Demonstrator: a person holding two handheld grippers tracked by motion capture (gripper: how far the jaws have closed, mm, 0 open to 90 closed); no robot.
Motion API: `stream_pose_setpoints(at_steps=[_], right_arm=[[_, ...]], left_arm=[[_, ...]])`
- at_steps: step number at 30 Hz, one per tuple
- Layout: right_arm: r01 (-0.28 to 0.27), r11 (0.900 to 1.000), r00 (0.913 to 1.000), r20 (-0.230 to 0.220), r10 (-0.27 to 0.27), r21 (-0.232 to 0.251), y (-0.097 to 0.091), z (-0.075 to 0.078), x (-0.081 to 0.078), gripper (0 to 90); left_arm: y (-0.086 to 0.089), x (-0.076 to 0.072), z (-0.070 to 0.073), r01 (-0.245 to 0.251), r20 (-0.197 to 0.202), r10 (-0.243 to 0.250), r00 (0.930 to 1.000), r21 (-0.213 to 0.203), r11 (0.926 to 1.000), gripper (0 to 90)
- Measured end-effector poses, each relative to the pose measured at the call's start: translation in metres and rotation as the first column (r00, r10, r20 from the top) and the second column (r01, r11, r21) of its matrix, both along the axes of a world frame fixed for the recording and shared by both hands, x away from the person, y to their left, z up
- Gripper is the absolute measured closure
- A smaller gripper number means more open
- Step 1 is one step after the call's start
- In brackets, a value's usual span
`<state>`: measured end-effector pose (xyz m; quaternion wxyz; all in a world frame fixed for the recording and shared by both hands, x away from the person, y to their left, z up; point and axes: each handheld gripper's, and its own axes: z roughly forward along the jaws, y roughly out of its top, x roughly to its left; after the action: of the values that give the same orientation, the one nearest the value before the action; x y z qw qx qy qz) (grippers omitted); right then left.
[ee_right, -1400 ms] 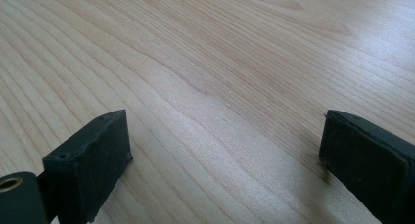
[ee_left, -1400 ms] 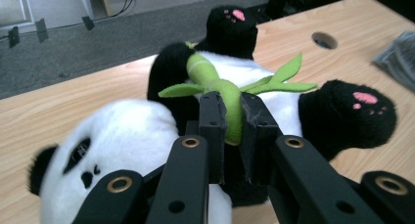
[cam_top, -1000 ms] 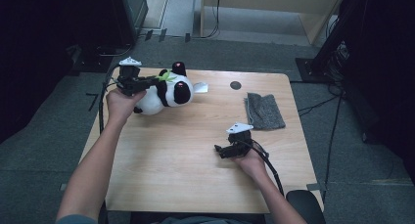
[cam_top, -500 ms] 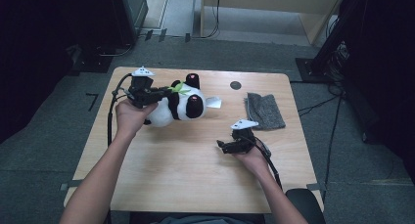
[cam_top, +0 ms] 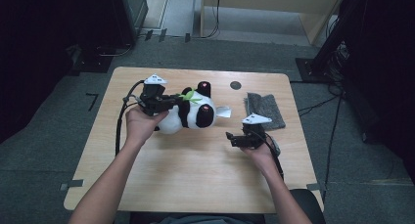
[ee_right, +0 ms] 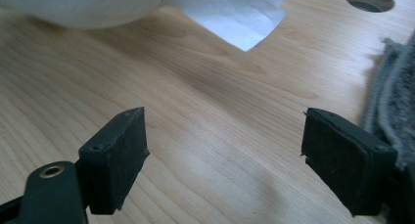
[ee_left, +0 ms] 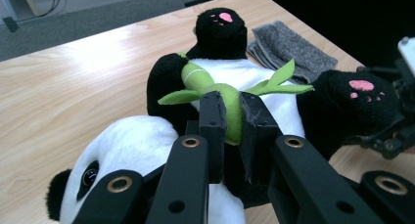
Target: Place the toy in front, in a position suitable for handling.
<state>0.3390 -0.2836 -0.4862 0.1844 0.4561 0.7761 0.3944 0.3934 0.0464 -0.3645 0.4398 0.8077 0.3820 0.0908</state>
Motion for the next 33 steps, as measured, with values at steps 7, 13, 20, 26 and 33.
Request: stream_pose_setpoints(at_steps=[7,13,20,26,33], right_arm=[[0.055,0.9985,0.9984,0.015,-0.055,-0.006,-0.013,0.004,-0.003,17.8],[0.091,0.9957,0.9953,0.031,-0.092,0.016,-0.02,0.007,-0.003,17.8],[0.114,0.9931,0.9925,0.041,-0.115,0.028,-0.016,0.004,0.002,20.3],[0.139,0.9903,0.9892,0.047,-0.139,0.013,-0.023,0.008,0.009,20.3],[0.176,0.9842,0.9817,0.07,-0.177,0.016,-0.034,0.008,0.015,25.0]], left_arm=[[-0.014,-0.002,-0.015,0.017,-0.038,-0.018,0.9991,-0.016,0.9997,81.7],[-0.021,-0.006,-0.027,0.032,-0.05,-0.033,0.9982,-0.028,0.9991,81.4],[-0.027,-0.009,-0.038,0.036,-0.009,-0.036,0.9993,0.003,0.9994,78.9],[-0.028,-0.013,-0.04,0.054,0.027,-0.055,0.9981,0.048,0.9974,65.3],[-0.027,-0.016,-0.045,0.09,0.039,-0.091,0.9951,0.029,0.9955,44.7]])
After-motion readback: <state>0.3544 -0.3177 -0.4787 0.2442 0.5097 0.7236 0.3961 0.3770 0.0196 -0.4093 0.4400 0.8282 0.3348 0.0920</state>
